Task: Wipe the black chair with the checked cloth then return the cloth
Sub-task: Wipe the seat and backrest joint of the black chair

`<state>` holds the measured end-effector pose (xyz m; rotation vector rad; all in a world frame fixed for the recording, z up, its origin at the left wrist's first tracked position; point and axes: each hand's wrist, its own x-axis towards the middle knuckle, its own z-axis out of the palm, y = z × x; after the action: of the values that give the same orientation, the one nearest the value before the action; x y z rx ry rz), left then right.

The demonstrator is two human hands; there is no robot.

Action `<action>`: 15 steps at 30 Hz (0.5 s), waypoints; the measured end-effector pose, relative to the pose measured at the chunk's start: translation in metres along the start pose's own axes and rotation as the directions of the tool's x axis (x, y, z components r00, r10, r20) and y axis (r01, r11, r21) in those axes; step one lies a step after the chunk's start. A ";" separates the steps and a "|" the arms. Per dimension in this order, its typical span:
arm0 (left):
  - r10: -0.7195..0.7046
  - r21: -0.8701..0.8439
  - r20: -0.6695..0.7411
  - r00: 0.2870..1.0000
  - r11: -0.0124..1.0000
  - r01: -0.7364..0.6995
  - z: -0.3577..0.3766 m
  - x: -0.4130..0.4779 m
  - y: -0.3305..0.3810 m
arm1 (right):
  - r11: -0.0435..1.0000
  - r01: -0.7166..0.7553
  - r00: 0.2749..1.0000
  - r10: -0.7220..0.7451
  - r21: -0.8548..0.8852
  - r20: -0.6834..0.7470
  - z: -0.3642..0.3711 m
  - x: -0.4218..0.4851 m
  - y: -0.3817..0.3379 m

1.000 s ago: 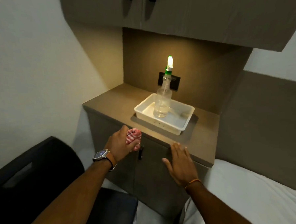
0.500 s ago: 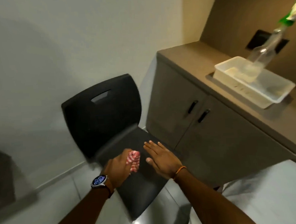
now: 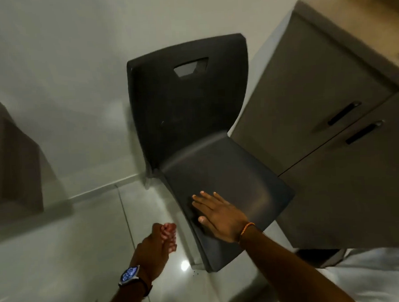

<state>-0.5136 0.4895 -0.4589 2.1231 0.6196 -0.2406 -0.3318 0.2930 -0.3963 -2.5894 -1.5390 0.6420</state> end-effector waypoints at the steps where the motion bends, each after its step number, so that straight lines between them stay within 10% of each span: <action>1: -0.032 -0.071 0.034 0.999 0.997 0.035 0.014 -0.004 -0.014 | 1.000 0.019 1.000 -0.019 -0.008 0.013 0.008 0.006 0.002; 7: -0.333 -0.628 0.159 0.929 0.692 0.356 0.119 -0.030 -0.041 | 0.994 0.105 0.988 -0.101 -0.028 0.119 0.062 0.028 0.025; 11: -0.252 -0.799 0.273 0.928 0.478 0.365 0.184 -0.037 -0.037 | 0.993 0.114 0.993 -0.114 0.005 0.029 0.095 0.026 0.036; 15: -0.183 -0.796 0.151 0.971 0.560 0.229 0.231 -0.028 -0.038 | 0.993 0.116 0.992 -0.117 -0.037 -0.047 0.113 0.026 0.039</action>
<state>-0.5443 0.3116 -0.6112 1.1317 0.7653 -0.0985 -0.3317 0.2780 -0.5182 -2.4957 -1.6849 0.5422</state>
